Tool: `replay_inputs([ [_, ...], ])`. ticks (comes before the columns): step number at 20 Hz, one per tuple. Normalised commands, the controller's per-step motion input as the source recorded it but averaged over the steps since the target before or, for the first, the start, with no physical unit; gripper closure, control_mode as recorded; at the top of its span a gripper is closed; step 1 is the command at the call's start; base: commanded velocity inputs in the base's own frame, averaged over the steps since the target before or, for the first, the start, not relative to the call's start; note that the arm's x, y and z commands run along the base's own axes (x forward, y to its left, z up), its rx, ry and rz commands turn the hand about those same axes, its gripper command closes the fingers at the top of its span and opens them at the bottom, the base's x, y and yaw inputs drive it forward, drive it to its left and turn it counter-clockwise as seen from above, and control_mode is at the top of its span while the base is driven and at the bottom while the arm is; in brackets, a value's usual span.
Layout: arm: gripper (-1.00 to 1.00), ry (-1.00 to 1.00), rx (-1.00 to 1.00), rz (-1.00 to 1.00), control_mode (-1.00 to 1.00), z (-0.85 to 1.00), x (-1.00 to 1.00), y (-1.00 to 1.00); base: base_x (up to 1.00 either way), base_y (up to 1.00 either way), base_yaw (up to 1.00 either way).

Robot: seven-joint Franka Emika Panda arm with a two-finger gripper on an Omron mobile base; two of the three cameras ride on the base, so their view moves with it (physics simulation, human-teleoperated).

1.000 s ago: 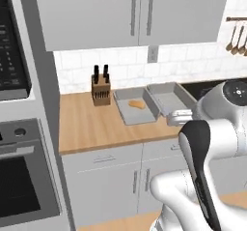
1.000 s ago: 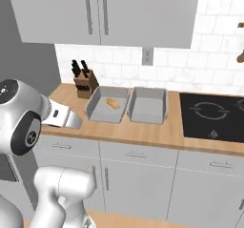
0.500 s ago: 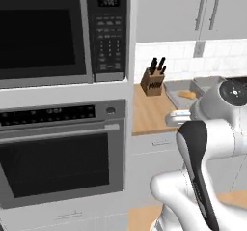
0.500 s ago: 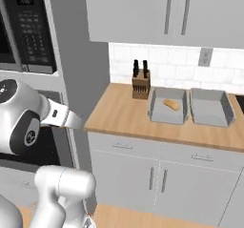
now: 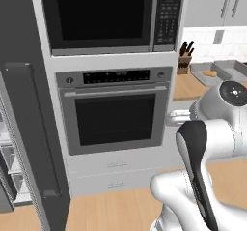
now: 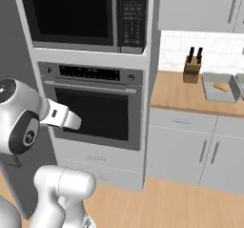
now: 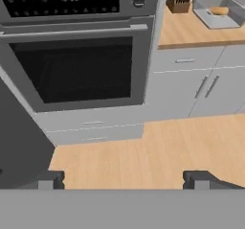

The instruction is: Place one squash and one chicken drumstick in each tupperware on the nearby counter, to pack two identical lunches.

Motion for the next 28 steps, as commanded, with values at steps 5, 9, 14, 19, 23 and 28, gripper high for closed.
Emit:
replay_inputs([
  [5, -1.00, 0.00, 0.00, 0.00, 1.00, 0.00, 0.00, 0.00, -0.91, 1.00, 0.03],
  [9, -1.00, 0.00, 0.00, 0.00, 1.00, 0.00, 0.00, 0.00, -0.24, 1.00, 0.00],
  [14, -1.00, 0.00, 0.00, 0.00, 1.00, 0.00, 0.00, 0.00, 0.01, 1.00, 0.00],
  [19, -1.00, 0.00, 0.00, 0.00, 1.00, 0.00, 0.00, 0.00, 0.10, 1.00, 0.00],
  [23, -1.00, 0.00, 0.00, 0.00, 1.00, 0.00, 0.00, 0.00, 0.21, 1.00, 0.00],
  [28, -1.00, 0.00, 0.00, 0.00, 1.00, 0.00, 0.00, 0.00, 0.51, 0.79, -0.07],
])
